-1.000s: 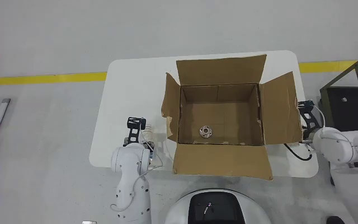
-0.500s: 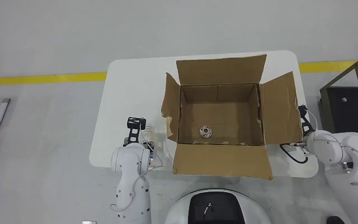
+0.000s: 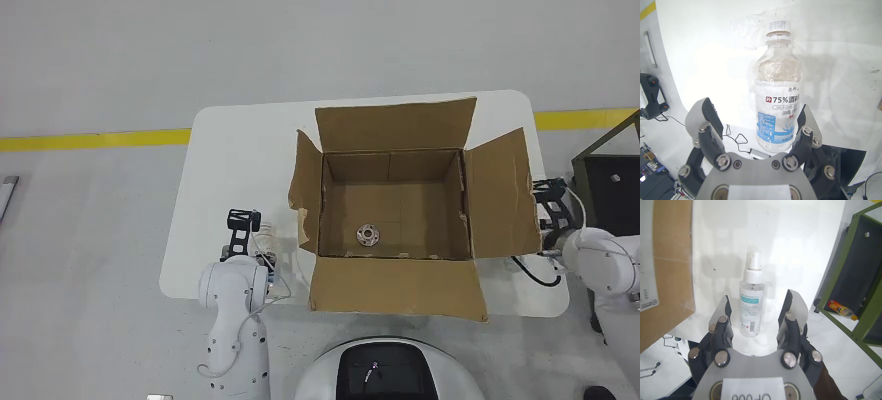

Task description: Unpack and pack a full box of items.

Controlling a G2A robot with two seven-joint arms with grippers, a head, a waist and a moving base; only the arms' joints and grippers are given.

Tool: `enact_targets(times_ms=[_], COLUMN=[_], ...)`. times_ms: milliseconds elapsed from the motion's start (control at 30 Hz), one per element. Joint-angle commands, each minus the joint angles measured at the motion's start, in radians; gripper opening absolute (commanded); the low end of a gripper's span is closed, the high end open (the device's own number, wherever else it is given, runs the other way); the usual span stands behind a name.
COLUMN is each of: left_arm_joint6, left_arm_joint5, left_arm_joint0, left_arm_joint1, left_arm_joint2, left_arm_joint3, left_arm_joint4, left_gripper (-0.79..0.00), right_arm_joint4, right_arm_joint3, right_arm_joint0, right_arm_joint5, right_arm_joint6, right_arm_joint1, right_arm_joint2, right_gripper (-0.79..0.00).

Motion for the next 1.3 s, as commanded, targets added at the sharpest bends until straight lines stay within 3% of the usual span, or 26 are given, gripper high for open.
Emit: enact_targets(times_ms=[0, 100, 133, 200, 233, 267, 400, 600, 733, 900, 1100, 1267], left_arm_joint6=[0.0, 0.0, 0.0, 0.0, 0.0, 0.0, 0.0, 0.0, 0.0, 0.0, 0.0, 0.0], left_arm_joint5=[0.0, 0.0, 0.0, 0.0, 0.0, 0.0, 0.0, 0.0, 0.0, 0.0, 0.0, 0.0], left_arm_joint0=[0.0, 0.0, 0.0, 0.0, 0.0, 0.0, 0.0, 0.0, 0.0, 0.0, 0.0, 0.0], left_arm_joint1=[0.0, 0.0, 0.0, 0.0, 0.0, 0.0, 0.0, 0.0, 0.0, 0.0, 0.0, 0.0], left_arm_joint2=[0.0, 0.0, 0.0, 0.0, 0.0, 0.0, 0.0, 0.0, 0.0, 0.0, 0.0, 0.0], left_arm_joint3=[0.0, 0.0, 0.0, 0.0, 0.0, 0.0, 0.0, 0.0, 0.0, 0.0, 0.0, 0.0], left_arm_joint4=[0.0, 0.0, 0.0, 0.0, 0.0, 0.0, 0.0, 0.0, 0.0, 0.0, 0.0, 0.0], left_gripper=[0.0, 0.0, 0.0, 0.0, 0.0, 0.0, 0.0, 0.0, 0.0, 0.0, 0.0, 0.0], right_arm_joint4=[0.013, -0.01, 0.016, 0.06, 0.075, 0.093, 0.17, 0.162, 0.059, 0.035, -0.036, -0.022], right_arm_joint3=[-0.047, -0.143, -0.189, -0.258, -0.295, -0.317, -0.401, -0.397, -0.341, -0.177, 0.065, 0.142], right_arm_joint0=[-0.012, -0.031, -0.029, -0.037, -0.036, -0.038, -0.01, 0.1, 0.2, 0.36, 0.554, 0.592], right_arm_joint5=[0.011, 0.107, 0.145, 0.178, 0.187, 0.189, 0.138, 0.087, 0.119, 0.32, 0.597, 0.647], right_arm_joint6=[-0.007, -0.053, -0.079, -0.121, -0.144, -0.169, -0.229, -0.214, -0.172, -0.142, -0.09, -0.116], right_arm_joint1=[0.003, 0.005, 0.003, 0.0, -0.001, -0.003, -0.003, 0.001, -0.006, -0.046, -0.109, -0.134], right_arm_joint2=[0.047, 0.125, 0.147, 0.177, 0.186, 0.188, 0.156, -0.021, -0.26, -0.539, -0.771, -0.827], right_gripper=[0.0, 0.0, -0.058, -0.234, -0.416, -0.449, -0.785, -0.785, -0.785, -0.785, -0.785, -0.785])
